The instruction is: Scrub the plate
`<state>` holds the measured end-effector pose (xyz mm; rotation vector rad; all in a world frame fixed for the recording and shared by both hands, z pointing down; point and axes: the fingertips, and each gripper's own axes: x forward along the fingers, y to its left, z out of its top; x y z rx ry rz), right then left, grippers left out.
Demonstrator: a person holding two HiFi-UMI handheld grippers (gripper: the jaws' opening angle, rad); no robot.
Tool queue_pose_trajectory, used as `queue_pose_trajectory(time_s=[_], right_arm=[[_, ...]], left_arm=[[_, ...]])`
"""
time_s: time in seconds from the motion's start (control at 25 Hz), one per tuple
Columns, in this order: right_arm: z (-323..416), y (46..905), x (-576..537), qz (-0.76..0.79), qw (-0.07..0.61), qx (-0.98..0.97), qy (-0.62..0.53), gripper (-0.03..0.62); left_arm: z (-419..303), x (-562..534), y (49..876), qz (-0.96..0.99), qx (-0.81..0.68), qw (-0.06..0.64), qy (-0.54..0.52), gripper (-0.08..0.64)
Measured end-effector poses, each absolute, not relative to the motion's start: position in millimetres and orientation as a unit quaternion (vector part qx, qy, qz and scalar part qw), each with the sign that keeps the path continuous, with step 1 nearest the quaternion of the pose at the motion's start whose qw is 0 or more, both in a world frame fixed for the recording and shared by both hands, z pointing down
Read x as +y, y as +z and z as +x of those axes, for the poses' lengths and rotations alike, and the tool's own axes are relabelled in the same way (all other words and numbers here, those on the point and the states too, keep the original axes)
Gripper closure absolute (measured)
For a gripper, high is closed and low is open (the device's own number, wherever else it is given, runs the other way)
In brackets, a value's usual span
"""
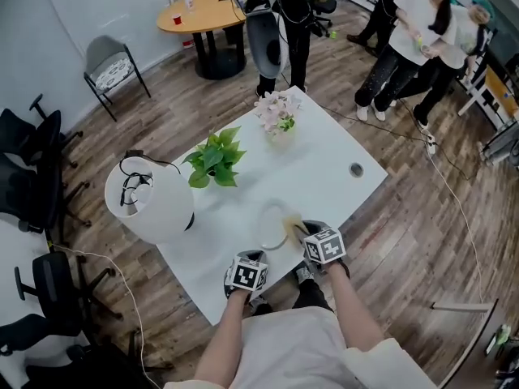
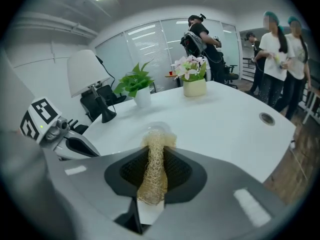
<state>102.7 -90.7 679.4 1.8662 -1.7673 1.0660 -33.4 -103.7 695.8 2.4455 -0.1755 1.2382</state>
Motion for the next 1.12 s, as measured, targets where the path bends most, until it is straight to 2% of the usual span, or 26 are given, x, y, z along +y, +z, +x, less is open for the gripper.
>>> queue_pose_trajectory(time_s=[0.2,0.44,0.72,0.96,1.12], right_arm=[[118,697,-80,0.685,0.24,-0.588,0.358,0.489],[134,705,-75,0.698,0.273,-0.563,0.348,0.488],[140,712,-82,0.705,0.266,-0.56,0.345,0.474],[144,698,-78,0.73,0.246,-0.539,0.341,0.41],[139,676,-73,0.75,0.217,-0.535,0.322,0.393]], left_arm=[[-31,-107,687,0.878,-0.07,0.183,0.437,0.559],[-18,-111,673,0.883,-0.084,0.175,0.428,0.559],[-6,-111,667,0.886,-0.087,0.17,0.423,0.559],[-11,-113,660,0.889,-0.083,0.164,0.421,0.559],[-16,-115,655,0.896,-0.068,0.146,0.414,0.559]])
